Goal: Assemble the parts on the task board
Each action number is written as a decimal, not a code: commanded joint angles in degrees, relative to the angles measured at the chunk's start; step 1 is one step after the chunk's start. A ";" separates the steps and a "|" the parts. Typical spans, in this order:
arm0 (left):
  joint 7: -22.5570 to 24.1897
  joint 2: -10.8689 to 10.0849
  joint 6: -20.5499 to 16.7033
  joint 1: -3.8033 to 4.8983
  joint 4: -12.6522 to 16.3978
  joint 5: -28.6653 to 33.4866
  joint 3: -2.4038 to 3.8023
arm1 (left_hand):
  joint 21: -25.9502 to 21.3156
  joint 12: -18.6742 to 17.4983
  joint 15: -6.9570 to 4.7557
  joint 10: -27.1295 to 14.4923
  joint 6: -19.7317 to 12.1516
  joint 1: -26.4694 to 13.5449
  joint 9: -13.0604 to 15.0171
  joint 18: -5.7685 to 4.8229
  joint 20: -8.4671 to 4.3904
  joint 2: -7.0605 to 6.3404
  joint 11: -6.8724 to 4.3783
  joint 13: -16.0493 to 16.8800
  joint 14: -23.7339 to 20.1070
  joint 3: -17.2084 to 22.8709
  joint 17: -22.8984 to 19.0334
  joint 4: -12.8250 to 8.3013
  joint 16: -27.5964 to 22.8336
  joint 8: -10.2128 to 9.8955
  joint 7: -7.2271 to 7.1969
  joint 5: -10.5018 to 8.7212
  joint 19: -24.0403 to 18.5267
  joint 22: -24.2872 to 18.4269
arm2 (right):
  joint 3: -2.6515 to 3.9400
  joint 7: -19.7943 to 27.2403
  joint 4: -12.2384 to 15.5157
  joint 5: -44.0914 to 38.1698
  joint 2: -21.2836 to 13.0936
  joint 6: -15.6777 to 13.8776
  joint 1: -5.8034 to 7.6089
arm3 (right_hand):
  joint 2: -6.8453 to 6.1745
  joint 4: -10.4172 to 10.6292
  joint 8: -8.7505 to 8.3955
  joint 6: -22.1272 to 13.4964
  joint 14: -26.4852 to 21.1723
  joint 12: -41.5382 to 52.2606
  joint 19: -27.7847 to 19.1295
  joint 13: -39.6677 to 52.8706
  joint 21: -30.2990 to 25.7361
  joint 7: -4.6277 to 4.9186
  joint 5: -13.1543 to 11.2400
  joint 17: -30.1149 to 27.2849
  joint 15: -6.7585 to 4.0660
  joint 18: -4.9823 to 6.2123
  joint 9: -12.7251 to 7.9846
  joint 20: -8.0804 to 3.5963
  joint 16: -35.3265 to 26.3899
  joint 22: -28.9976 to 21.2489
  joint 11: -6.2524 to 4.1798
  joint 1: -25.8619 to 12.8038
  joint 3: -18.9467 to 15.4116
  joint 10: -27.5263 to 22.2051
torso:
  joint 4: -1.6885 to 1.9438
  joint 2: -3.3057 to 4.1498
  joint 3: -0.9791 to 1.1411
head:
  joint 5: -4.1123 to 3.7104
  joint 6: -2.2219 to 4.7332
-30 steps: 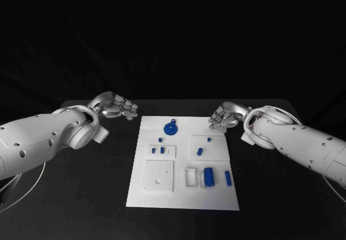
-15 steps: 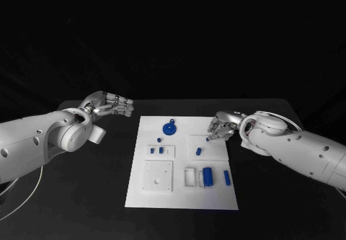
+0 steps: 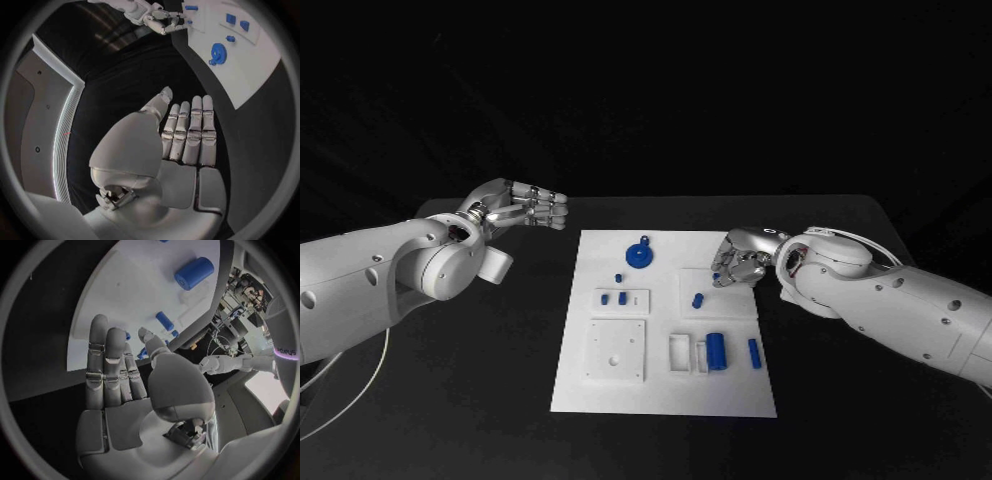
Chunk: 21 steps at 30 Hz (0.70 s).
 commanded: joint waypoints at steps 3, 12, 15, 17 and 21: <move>0.74 0.27 1.14 0.13 -0.05 0.85 0.02 | 0.20 0.18 -0.02 -0.46 -0.03 -0.02 -0.02 0.44 -0.10 0.59 0.05 -0.06 0.14 -0.46 -0.02 -0.05 0.08 -0.01 0.44 0.38 0.37 -0.21 | -0.06 -0.81 0.55 -2.31 0.17 0.02 -0.31 | -0.19 -1.94 -0.19 0.50 -0.36 -0.18 -0.75 -0.03 0.83 -0.14 -1.62 0.23 -0.38 -0.16 -0.07 -0.53 0.50 1.36 -0.15 -0.69 5.51 1.32 | 0.08 -0.06 -0.02 | -0.15 -0.06; 0.31 0.67 1.58 0.13 -0.16 0.40 0.01 | 0.26 0.19 -0.07 -0.67 0.08 0.01 -0.01 0.44 -0.16 0.70 0.10 -0.06 0.33 -0.51 0.00 -0.08 0.08 0.01 0.44 0.40 0.51 -0.38 | -0.22 -1.58 1.00 -4.69 0.82 -0.49 -0.92 | -1.35 -3.00 -0.14 2.77 -0.46 -0.16 -2.21 0.02 3.39 -0.50 -6.56 0.97 -0.87 -0.21 0.01 -1.07 1.31 5.00 -0.95 -0.21 17.55 4.32 | 0.09 -0.04 -0.05 | -0.22 -0.13; 0.13 0.73 1.74 0.13 -0.18 0.33 0.01 | 0.27 0.19 -0.09 -0.78 0.09 0.03 -0.01 0.44 -0.17 0.73 0.13 -0.06 0.40 -0.54 0.01 -0.11 0.10 0.00 0.45 0.42 0.55 -0.43 | -0.34 -1.99 0.88 -6.07 1.01 -0.72 -1.08 | -1.71 -2.92 -0.16 3.29 -0.56 -0.14 -2.77 0.03 4.10 -0.52 -7.10 1.13 -0.99 -0.33 -0.01 -1.25 1.44 6.20 -1.06 0.02 19.50 4.88 | 0.10 -0.04 -0.06 | -0.26 -0.20; 0.01 0.76 1.85 0.13 -0.18 0.24 0.01 | 0.28 0.19 -0.09 -0.92 0.10 0.03 -0.01 0.43 -0.19 0.72 0.17 -0.06 0.44 -0.59 0.01 -0.13 0.10 0.00 0.45 0.41 0.58 -0.48 | -0.45 -2.22 0.68 -6.86 1.14 -0.92 -1.18 | -1.98 -2.91 -0.17 3.39 -0.60 -0.16 -3.08 0.02 4.50 -0.54 -7.37 1.20 -1.01 -0.31 -0.01 -1.29 1.48 6.97 -1.10 0.18 20.50 4.96 | 0.10 -0.03 -0.05 | -0.23 -0.26; -0.14 0.82 1.99 0.13 -0.19 0.11 0.01 | 0.29 0.20 -0.09 -1.03 0.10 0.04 -0.01 0.42 -0.20 0.75 0.18 -0.05 0.46 -0.67 0.01 -0.16 0.09 0.00 0.45 0.42 0.61 -0.55 | -0.66 -2.55 0.31 -7.85 1.44 -1.26 -1.31 | -2.70 -2.33 -0.15 3.53 -0.61 -0.14 -3.82 0.03 5.09 -0.58 -7.58 1.33 -1.05 -0.17 -0.02 -1.30 1.50 9.09 -1.12 0.29 22.06 5.07 | 0.11 -0.01 -0.02 | -0.17 -0.28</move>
